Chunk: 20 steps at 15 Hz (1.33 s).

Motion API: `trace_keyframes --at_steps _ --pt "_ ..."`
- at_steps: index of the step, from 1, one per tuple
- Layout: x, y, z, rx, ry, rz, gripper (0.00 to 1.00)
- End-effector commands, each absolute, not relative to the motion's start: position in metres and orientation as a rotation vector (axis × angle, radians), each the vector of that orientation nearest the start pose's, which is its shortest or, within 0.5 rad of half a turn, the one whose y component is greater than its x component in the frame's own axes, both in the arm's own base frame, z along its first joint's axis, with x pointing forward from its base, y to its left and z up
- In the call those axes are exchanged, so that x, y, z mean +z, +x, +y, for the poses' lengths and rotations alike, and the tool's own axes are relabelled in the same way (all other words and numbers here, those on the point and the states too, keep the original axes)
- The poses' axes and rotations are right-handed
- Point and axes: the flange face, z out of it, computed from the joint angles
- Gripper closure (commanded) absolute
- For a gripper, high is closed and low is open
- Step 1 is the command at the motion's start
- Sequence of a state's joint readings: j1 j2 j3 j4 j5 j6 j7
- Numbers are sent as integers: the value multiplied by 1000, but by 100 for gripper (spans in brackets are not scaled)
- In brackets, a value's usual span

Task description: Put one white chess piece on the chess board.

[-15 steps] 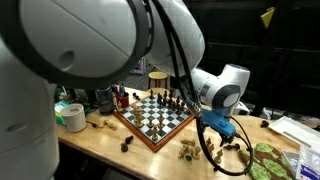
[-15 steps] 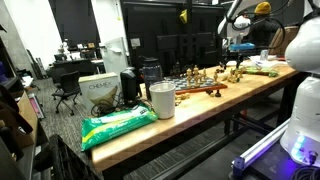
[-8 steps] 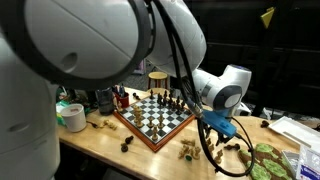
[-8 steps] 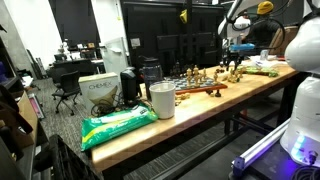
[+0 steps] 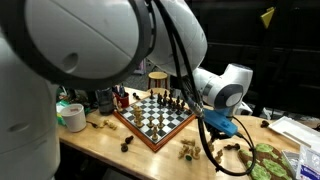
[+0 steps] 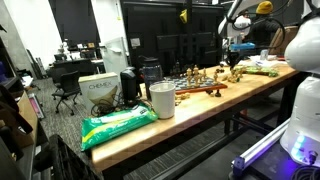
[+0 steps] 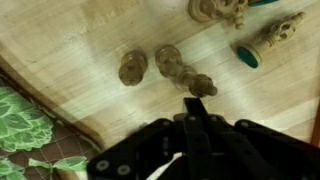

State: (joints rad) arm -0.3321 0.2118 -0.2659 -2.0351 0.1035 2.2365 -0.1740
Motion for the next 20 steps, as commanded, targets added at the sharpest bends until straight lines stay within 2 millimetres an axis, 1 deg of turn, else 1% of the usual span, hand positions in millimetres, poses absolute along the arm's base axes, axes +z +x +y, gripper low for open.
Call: trace_keyframes --at_steps 1,3,4,5,6,10,16,17,20 --pt "355 488 -325 -18 -3025 718 100" --pt "357 489 -326 -20 -3030 718 100" --pt "358 490 -326 -21 -3030 719 74" --pt "358 490 -326 -21 -3029 720 74" --pt "359 490 -326 -21 -3028 720 70" --pt "359 487 -327 -18 -3010 732 44" --pt "354 483 -326 22 -2990 739 4" --pt "353 482 -326 29 -2987 740 0" --pt "352 481 -326 44 -2983 738 0"
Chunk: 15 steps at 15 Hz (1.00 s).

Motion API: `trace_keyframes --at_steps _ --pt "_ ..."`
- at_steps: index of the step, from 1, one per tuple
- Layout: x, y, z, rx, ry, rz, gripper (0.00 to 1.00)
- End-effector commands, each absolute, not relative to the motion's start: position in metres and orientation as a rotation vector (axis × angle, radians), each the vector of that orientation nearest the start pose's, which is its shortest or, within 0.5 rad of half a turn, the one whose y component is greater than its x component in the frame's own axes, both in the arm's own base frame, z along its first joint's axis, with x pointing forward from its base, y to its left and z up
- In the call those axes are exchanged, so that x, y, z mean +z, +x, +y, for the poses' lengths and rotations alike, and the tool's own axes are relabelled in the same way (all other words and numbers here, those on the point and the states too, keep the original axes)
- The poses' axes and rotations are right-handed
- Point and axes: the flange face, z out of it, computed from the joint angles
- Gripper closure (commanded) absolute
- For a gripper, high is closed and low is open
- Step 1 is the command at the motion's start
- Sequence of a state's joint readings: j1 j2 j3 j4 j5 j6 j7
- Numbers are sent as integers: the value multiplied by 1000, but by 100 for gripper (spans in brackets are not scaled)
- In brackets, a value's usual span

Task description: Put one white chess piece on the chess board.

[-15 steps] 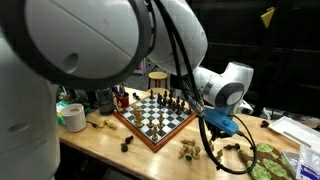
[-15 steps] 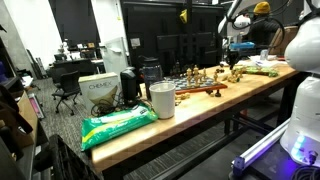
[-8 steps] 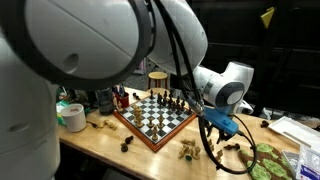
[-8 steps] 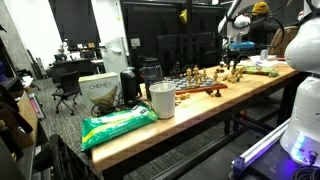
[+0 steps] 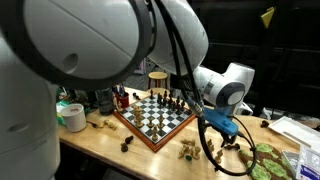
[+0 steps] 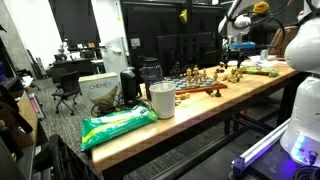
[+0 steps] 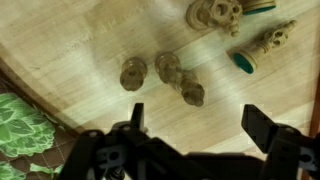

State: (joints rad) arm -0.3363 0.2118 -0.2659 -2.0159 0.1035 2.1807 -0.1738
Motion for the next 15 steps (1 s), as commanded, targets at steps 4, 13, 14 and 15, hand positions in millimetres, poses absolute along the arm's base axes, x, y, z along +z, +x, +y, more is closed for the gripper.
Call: trace_keyframes --at_steps 4,13,14,15 --pt "350 480 -324 60 -2980 735 35" --pt "345 474 -319 102 -2974 723 35" --pt "343 474 -319 105 -2972 724 36" --pt "342 474 -318 107 -2973 724 40"
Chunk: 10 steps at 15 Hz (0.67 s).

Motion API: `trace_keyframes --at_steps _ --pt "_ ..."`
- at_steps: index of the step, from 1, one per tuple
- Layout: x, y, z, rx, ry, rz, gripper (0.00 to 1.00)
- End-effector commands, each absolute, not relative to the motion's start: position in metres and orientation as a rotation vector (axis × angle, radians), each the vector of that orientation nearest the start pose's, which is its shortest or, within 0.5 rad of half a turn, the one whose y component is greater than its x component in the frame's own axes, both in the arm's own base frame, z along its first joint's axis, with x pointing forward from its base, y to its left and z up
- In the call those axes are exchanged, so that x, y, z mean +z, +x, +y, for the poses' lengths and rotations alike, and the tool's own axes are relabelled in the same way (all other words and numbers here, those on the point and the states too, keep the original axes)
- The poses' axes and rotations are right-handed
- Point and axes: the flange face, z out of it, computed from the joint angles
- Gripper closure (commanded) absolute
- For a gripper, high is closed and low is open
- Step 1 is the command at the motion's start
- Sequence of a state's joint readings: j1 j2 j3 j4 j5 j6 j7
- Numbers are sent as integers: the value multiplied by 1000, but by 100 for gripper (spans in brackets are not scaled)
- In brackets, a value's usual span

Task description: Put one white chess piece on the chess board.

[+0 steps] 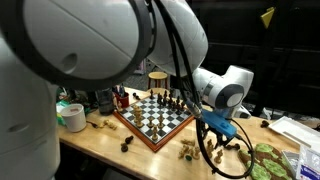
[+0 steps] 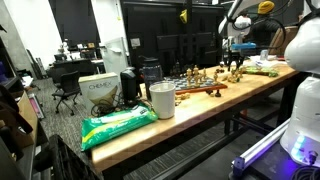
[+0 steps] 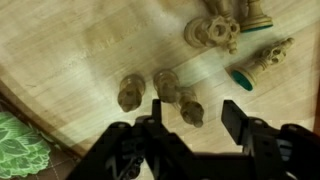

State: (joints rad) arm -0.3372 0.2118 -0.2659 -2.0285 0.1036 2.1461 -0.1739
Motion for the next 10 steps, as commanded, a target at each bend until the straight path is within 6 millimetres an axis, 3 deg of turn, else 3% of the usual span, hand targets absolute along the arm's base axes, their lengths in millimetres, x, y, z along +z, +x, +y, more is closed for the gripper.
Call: trace_keyframes --at_steps 1,3,7,10 --pt "342 475 -318 104 -2974 721 62" --pt "344 477 -317 92 -2984 706 66" --pt "350 481 -313 79 -2997 676 96" --pt "351 484 -310 78 -3004 661 94"
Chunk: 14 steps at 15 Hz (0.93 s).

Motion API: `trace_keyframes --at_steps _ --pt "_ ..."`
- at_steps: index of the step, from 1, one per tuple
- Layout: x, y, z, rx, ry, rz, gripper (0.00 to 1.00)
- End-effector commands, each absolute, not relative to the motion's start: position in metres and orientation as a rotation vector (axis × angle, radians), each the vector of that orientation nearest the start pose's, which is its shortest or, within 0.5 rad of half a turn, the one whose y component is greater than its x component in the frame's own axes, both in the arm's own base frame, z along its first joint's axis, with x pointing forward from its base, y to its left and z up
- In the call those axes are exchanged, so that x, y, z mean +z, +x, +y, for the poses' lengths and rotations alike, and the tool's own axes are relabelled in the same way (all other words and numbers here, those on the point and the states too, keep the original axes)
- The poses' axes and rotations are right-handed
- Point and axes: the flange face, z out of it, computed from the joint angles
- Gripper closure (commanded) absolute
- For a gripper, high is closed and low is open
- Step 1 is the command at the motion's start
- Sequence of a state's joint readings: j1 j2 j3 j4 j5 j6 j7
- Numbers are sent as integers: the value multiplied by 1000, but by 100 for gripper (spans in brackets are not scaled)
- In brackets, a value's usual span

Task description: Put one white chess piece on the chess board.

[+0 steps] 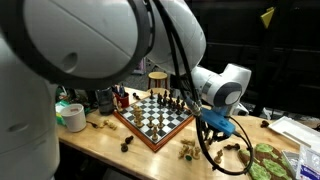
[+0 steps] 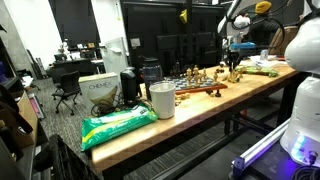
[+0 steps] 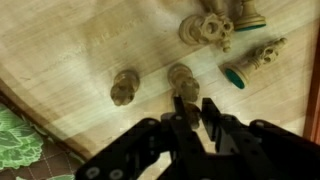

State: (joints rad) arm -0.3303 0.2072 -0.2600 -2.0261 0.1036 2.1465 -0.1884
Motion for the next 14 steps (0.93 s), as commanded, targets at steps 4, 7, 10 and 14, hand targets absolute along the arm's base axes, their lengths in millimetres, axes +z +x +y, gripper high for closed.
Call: trace_keyframes --at_steps 4,7,10,14 --pt "358 489 -306 51 -3032 640 94" --pt "367 491 -303 12 -3063 616 94" --pt "376 493 -299 -10 -3083 594 94" --pt "397 487 -281 -21 -3070 558 94"
